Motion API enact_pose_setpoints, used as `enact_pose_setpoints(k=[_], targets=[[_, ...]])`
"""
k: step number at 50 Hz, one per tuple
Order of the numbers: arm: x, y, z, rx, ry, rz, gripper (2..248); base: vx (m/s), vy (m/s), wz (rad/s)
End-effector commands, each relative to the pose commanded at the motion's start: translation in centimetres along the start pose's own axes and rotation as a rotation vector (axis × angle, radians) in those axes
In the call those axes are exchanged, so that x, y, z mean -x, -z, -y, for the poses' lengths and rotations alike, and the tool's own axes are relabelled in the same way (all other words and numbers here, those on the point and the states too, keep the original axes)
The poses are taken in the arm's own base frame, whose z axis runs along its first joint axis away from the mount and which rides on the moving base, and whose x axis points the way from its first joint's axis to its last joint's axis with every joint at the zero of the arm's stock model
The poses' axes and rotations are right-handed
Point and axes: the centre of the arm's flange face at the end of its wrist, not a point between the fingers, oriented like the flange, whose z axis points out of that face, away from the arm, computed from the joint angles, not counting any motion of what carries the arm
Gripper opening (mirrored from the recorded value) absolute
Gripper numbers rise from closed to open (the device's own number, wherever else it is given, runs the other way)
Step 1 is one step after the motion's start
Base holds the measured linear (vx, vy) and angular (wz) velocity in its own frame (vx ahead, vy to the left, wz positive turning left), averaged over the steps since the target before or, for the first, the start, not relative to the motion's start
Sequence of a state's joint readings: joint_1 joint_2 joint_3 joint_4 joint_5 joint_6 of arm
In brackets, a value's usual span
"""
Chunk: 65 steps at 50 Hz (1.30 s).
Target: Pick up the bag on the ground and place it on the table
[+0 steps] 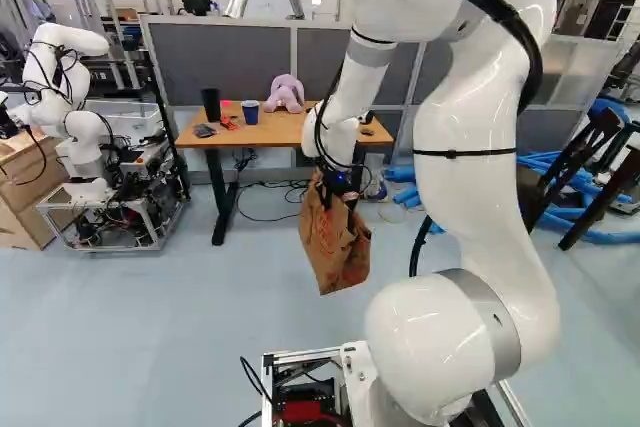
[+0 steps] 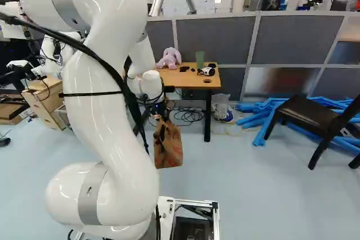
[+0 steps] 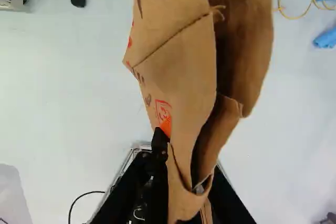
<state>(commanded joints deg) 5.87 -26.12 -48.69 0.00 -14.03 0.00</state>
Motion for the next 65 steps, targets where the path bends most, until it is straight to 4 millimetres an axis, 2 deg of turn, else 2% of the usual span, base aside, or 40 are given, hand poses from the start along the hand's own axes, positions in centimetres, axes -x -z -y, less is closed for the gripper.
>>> enact_pose_setpoints(k=[65], targets=[[0.2,9.6,-0.5,0.001,-0.011,0.091,20,0.000,0.000,0.000]])
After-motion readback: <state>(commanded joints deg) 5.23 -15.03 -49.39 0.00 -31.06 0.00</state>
